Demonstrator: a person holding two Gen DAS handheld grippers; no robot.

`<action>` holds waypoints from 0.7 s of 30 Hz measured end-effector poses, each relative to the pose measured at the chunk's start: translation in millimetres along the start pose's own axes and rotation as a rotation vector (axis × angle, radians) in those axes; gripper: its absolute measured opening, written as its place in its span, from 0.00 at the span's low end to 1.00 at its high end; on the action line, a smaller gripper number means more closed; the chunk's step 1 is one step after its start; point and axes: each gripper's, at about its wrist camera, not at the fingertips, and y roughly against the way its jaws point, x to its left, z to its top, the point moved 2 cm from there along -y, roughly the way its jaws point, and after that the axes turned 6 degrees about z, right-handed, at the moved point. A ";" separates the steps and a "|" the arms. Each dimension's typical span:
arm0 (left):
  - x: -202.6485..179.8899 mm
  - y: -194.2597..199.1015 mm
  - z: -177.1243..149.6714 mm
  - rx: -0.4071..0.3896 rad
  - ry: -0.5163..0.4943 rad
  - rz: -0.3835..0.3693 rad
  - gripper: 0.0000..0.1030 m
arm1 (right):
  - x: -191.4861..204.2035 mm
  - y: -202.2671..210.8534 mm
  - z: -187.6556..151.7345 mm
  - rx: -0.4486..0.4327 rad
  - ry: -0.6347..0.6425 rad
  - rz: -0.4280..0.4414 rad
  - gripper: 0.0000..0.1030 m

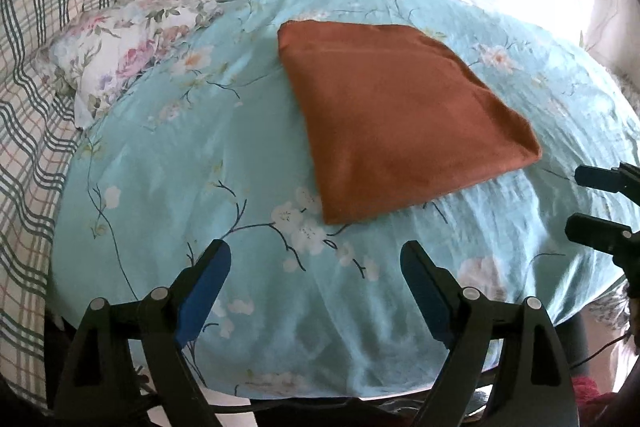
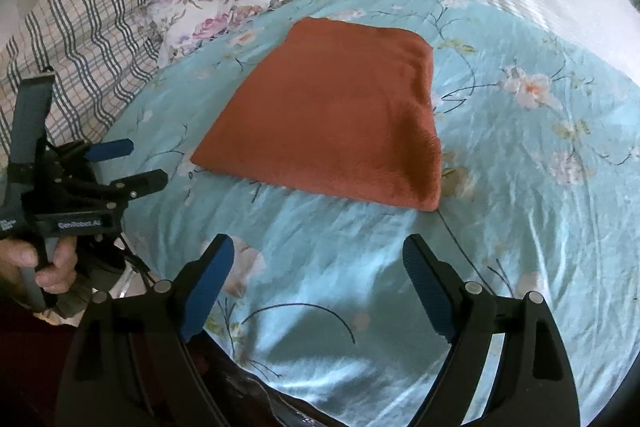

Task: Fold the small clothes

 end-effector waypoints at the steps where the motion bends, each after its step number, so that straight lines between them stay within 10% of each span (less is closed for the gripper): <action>1: -1.0 -1.1 1.0 0.002 -0.003 0.010 0.85 | -2.5 -1.0 1.9 -0.005 -0.009 0.013 0.84; 21: -1.8 4.5 37.1 -0.040 -0.002 0.058 0.85 | 3.0 -8.5 48.1 -0.014 0.072 -0.020 0.84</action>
